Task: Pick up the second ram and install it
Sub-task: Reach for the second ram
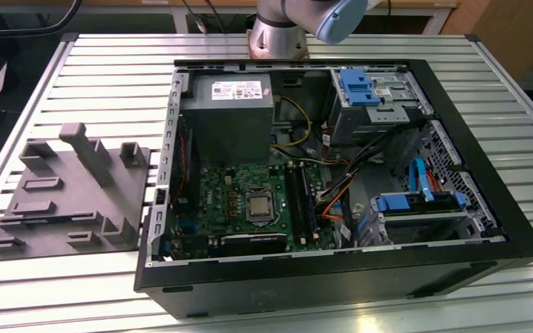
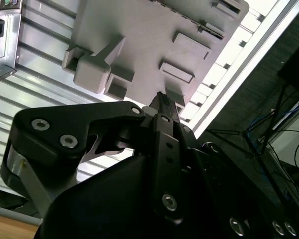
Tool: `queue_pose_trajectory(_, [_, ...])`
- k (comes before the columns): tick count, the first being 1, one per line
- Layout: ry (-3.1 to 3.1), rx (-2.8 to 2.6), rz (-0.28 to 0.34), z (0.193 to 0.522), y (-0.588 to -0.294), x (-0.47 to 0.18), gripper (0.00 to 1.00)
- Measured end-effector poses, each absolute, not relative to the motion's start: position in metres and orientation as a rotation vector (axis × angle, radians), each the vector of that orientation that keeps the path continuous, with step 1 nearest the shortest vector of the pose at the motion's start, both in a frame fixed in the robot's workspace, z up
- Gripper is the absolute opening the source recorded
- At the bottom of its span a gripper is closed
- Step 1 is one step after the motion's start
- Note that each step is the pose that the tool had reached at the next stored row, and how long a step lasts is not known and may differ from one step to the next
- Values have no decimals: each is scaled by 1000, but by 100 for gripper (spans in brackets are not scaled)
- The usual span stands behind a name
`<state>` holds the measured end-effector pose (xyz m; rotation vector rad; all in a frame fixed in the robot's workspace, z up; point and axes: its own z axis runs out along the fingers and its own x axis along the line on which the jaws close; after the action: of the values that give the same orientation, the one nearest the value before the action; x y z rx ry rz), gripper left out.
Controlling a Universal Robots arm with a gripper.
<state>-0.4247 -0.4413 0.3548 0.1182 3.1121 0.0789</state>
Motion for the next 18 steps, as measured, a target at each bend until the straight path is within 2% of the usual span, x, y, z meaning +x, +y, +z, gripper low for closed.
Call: queue_pose_trajectory(18, [3112,118,79,340,-450,-425,11])
